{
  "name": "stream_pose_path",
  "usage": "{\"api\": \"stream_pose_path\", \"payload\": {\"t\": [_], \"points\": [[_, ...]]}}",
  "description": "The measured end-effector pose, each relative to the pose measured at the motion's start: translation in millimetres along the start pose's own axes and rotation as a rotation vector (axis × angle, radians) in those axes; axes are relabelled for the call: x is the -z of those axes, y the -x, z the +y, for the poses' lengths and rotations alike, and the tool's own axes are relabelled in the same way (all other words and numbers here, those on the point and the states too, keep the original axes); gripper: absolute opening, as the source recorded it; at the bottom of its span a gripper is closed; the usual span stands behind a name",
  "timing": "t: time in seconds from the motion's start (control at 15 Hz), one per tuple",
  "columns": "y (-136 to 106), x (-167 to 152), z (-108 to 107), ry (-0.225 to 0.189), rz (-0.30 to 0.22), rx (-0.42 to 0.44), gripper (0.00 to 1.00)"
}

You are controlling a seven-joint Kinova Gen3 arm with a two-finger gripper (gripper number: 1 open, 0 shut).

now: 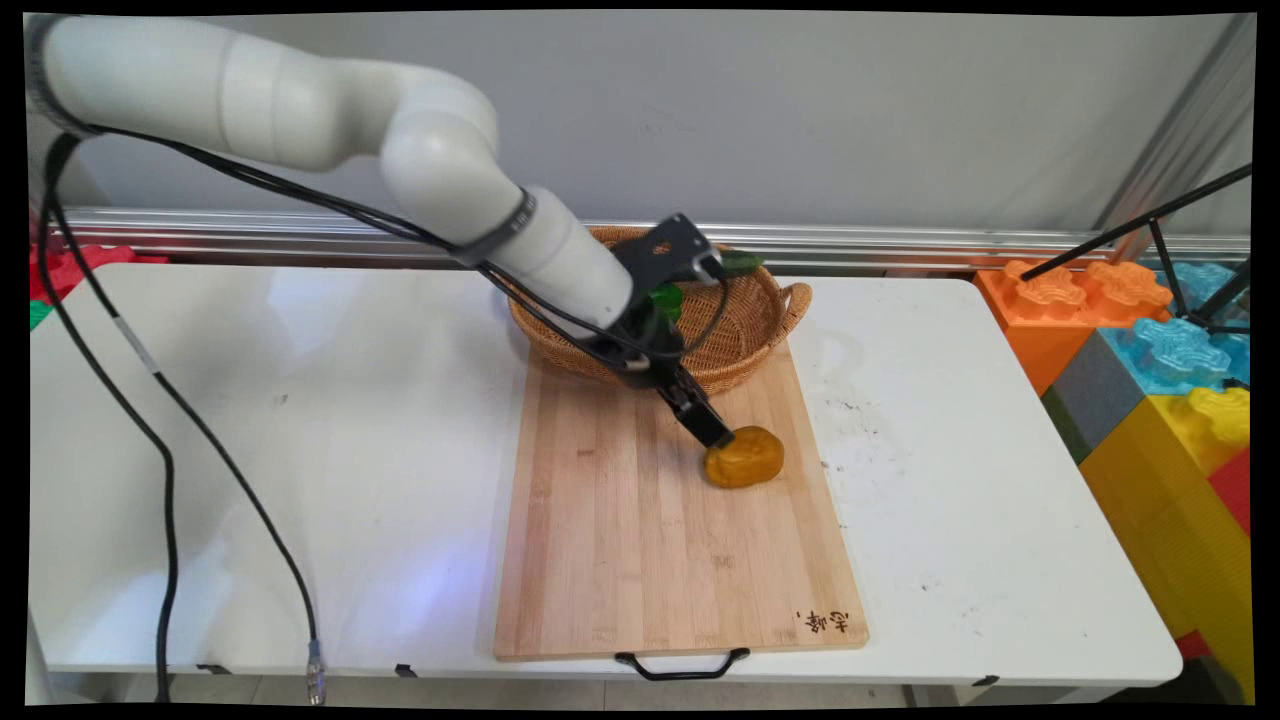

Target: Pick up the potato from the cutting board

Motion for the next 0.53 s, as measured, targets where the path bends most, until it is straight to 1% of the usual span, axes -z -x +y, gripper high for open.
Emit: {"api": "stream_pose_path", "payload": {"t": [0.33,0.53], "points": [[-1.9,-44.2,7.3,0.026,0.015,0.031,1.00],[-5.1,-60.4,10.3,0.041,0.025,0.047,1.00]]}}
